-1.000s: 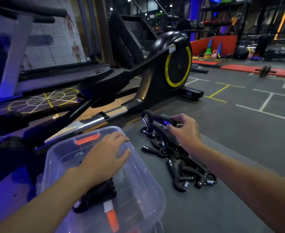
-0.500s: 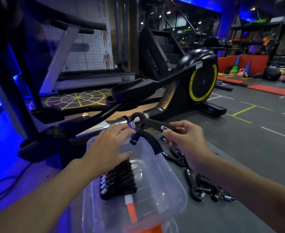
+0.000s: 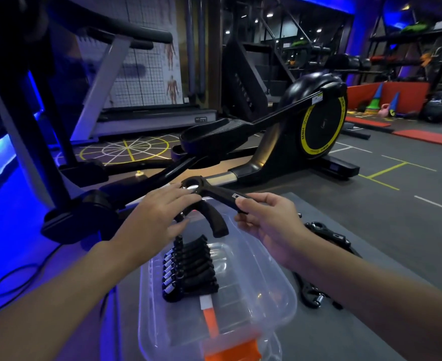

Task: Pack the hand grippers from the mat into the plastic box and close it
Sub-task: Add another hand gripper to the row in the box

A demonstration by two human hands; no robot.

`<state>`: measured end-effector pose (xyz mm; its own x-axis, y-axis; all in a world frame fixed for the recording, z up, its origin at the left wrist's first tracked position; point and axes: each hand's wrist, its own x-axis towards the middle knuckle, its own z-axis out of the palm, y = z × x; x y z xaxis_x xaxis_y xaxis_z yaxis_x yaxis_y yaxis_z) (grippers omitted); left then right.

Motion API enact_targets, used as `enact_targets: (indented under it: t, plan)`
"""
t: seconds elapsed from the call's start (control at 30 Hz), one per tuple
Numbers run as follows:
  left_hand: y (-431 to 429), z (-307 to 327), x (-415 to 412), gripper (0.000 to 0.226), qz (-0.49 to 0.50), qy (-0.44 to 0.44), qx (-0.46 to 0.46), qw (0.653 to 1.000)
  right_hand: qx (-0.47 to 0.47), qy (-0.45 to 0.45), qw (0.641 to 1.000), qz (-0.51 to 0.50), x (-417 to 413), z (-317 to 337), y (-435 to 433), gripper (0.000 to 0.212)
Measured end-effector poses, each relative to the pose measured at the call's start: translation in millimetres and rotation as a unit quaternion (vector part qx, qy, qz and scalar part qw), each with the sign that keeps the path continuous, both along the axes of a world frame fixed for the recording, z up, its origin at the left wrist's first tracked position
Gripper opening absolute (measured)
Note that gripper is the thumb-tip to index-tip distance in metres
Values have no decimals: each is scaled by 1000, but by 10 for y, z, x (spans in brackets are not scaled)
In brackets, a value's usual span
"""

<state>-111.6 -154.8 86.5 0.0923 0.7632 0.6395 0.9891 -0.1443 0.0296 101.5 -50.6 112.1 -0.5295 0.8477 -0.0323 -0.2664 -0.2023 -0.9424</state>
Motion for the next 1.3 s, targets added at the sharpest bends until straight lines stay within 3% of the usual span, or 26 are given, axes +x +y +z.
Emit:
enact_targets:
  t: [0.13,0.23,0.43,0.53,0.6,0.7,0.83,1.2,1.3]
  plan:
    - [-60,44,-15,37,-37,12,10,999,77,-41,996,-2,-2,-31,-12,24]
    - [-82,65,-7,34,-49,-26,-5,998,124,-72,990,-3,-1,-61,-42,20]
    - [-115,63,-52,26,-53,-71,-47,995,137,-150,978,47,-5,-126,52,15]
    - [-130,50,-53,16,-44,-88,-69,993,254,-271,927,52,13,-183,165,11]
    - [-133,25,-67,14,-33,-87,-90,992,348,-323,876,83,36,-198,208,26]
    - [-133,-11,-100,15,-23,-115,-123,986,412,-302,848,137,39,-223,179,42]
    - [-122,-64,-87,19,-10,-116,-144,983,541,-301,780,92,-6,-284,130,46]
    - [-78,-206,-72,29,21,-208,-184,960,540,-291,784,94,-215,-369,230,25]
    - [-87,-295,-136,27,36,-225,-187,956,486,-309,810,106,-300,-411,235,21]
